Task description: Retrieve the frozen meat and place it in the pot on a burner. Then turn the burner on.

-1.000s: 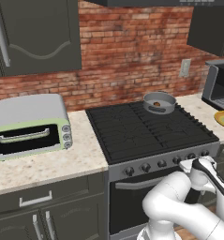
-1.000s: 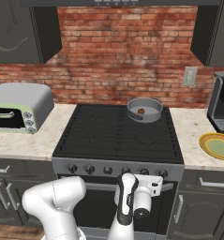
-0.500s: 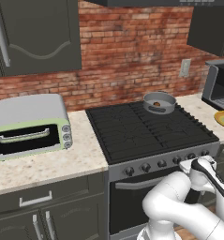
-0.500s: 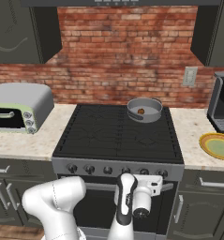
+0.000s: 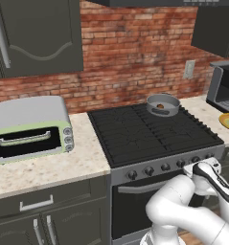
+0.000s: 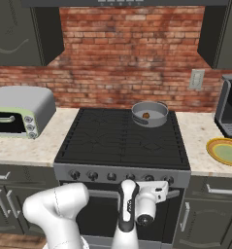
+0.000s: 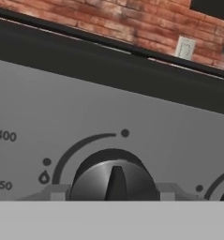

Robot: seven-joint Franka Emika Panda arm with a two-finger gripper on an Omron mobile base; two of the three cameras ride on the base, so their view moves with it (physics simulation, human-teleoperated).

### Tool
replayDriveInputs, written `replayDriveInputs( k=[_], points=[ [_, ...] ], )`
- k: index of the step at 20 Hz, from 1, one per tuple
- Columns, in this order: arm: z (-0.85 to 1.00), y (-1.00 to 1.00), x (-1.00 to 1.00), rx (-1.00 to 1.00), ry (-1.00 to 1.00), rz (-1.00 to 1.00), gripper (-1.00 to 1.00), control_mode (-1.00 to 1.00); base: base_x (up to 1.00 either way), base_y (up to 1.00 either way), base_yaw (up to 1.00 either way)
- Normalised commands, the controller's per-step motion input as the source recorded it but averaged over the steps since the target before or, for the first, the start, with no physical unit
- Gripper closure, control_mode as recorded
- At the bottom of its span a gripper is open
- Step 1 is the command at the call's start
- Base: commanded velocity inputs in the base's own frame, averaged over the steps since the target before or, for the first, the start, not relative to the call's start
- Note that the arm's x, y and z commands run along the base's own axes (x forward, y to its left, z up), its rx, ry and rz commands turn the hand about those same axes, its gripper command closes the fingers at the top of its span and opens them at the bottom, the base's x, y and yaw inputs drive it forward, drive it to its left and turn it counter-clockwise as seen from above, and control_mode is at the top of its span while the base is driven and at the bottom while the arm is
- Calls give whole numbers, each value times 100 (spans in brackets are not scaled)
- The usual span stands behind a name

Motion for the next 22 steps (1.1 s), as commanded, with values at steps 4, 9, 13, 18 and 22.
replayDriveInputs(
  k=[4,9,13,18,22],
  points=[
    [0,5,0,-48,0,0,100,-100,0,0,0],
    [-8,2,0,-47,-11,6,100,-100,0,0,0],
    [-6,0,-1,-58,-21,9,100,-100,0,0,0],
    [0,0,0,-73,-17,14,100,-100,0,0,0],
    [-2,0,0,-78,-5,12,100,-100,0,0,0]
  ],
)
